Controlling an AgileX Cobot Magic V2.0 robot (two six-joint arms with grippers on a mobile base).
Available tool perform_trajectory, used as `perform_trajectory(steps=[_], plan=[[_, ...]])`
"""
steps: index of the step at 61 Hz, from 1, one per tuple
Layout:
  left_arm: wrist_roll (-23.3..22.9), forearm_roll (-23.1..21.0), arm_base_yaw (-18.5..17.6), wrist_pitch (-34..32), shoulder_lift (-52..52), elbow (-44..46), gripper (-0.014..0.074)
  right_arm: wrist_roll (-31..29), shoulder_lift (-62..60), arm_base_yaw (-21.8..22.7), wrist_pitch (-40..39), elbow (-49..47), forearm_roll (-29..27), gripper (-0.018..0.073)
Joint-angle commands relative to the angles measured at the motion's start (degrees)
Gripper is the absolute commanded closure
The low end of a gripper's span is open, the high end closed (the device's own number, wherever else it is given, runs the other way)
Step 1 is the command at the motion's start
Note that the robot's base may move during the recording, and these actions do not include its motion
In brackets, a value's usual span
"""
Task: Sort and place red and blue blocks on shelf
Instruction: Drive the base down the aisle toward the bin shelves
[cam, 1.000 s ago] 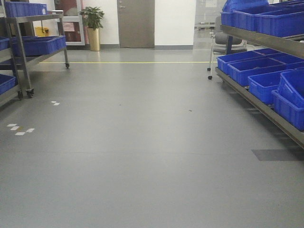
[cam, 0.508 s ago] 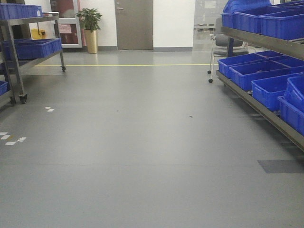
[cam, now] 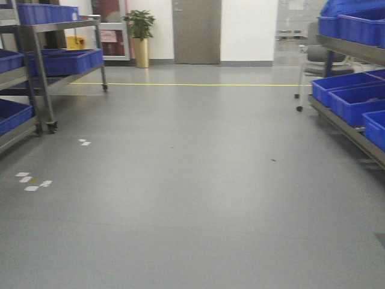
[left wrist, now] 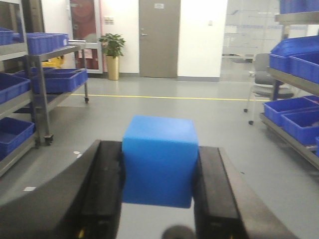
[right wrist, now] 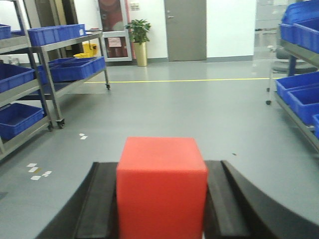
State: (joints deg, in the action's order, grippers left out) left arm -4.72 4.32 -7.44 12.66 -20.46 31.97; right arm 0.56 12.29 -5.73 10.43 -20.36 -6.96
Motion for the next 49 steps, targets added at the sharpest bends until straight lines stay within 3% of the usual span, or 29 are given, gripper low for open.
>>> perform_trajectory(steps=[1,49], plan=[[-0.08,0.03,0.10,-5.16,-0.36,1.69,0.0475,-0.56,0.47,0.40,-4.98,-1.59,0.38,0.0522],[-0.08,0.03,0.10,-5.16,-0.36,1.69,0.0475,-0.56,0.47,0.40,-4.98,-1.59,0.38,0.0522]])
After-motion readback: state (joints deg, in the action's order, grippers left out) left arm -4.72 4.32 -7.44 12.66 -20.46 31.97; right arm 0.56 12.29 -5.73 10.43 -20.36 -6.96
